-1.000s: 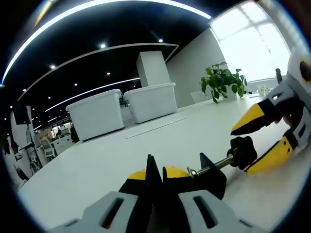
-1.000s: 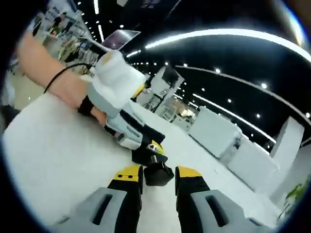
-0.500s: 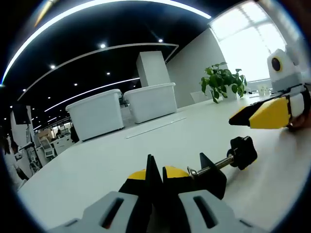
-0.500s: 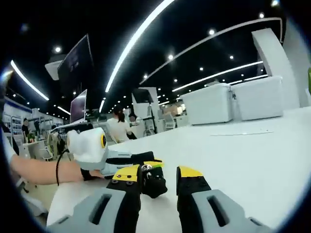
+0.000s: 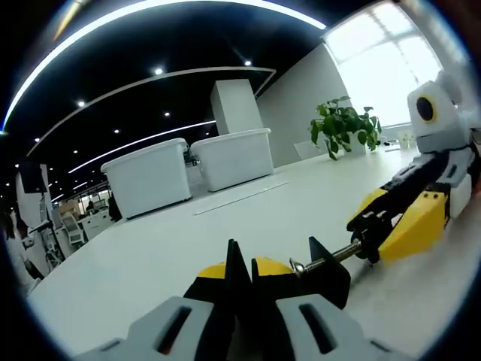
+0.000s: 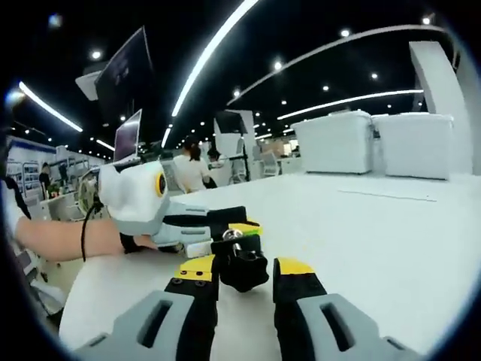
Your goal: Clamp the fixed fixture on the desktop, loosen the retaining clip, secure it to the edge of the desk, and tighten the retaining clip.
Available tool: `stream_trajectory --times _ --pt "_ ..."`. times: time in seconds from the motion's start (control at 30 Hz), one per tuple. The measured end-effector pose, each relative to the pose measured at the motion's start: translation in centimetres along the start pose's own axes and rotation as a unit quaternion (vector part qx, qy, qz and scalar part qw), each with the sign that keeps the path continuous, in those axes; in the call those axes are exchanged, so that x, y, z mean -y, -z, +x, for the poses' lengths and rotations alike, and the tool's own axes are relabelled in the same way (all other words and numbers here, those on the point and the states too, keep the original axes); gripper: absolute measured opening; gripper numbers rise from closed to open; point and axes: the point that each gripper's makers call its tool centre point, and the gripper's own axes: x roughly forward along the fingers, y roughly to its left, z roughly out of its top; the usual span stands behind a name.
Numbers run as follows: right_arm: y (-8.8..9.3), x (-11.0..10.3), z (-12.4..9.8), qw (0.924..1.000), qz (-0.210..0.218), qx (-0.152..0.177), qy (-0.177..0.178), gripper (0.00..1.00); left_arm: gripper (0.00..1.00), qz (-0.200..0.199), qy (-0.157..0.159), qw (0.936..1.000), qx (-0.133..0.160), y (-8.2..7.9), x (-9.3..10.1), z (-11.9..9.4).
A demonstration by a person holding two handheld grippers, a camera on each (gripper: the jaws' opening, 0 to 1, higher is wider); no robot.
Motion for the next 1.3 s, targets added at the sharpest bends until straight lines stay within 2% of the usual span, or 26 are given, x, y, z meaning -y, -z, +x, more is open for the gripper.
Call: stream_trajectory --times 0.07,0.23,0.33,0.47,0.57,0.63,0.83,1.03,1.1,1.2,1.3 --pt "0.1 -0.2 0.1 0.9998 -0.018 -0.002 0.003 0.26 0.09 0.000 0.000 1.0000 0.000 0.0 0.0 0.0" --pt "0.2 -0.2 0.0 0.9996 -0.027 0.000 0.003 0.26 0.09 0.000 0.000 1.0000 0.000 0.0 0.0 0.0" --pt "0.1 -0.3 0.0 0.9974 -0.071 0.004 0.008 0.26 0.09 0.000 0.000 1.0000 0.000 0.0 0.0 0.0" --pt "0.4 -0.4 0.0 0.9906 -0.136 -0.003 0.017 0.25 0.09 0.000 0.000 1.0000 0.000 0.0 0.0 0.0" --pt "0.5 -0.5 0.0 0.9878 -0.155 -0.006 0.020 0.25 0.09 0.000 0.000 1.0000 0.000 0.0 0.0 0.0" --pt "0.5 -0.2 0.1 0.9813 -0.190 -0.012 0.026 0.25 0.09 0.000 -0.001 1.0000 0.000 0.0 0.0 0.0" --pt "0.2 -0.4 0.1 0.9740 -0.224 -0.008 0.034 0.25 0.09 0.000 -0.001 1.0000 0.000 0.0 0.0 -0.1" --pt "0.2 -0.1 0.0 0.9772 -0.209 -0.009 0.037 0.26 0.09 0.000 -0.001 1.0000 0.000 0.0 0.0 -0.1" --pt "0.6 -0.2 0.1 0.9856 -0.166 -0.013 0.028 0.26 0.09 0.000 -0.001 1.0000 0.000 0.0 0.0 -0.1" --pt "1.2 0.0 -0.1 0.9937 -0.108 -0.027 0.013 0.28 0.09 0.000 -0.001 1.0000 0.000 0.0 0.0 0.0" --pt "0.6 -0.6 -0.3 0.9981 -0.061 -0.012 -0.002 0.39 0.09 0.000 -0.001 1.0000 0.000 0.0 0.0 -0.1"
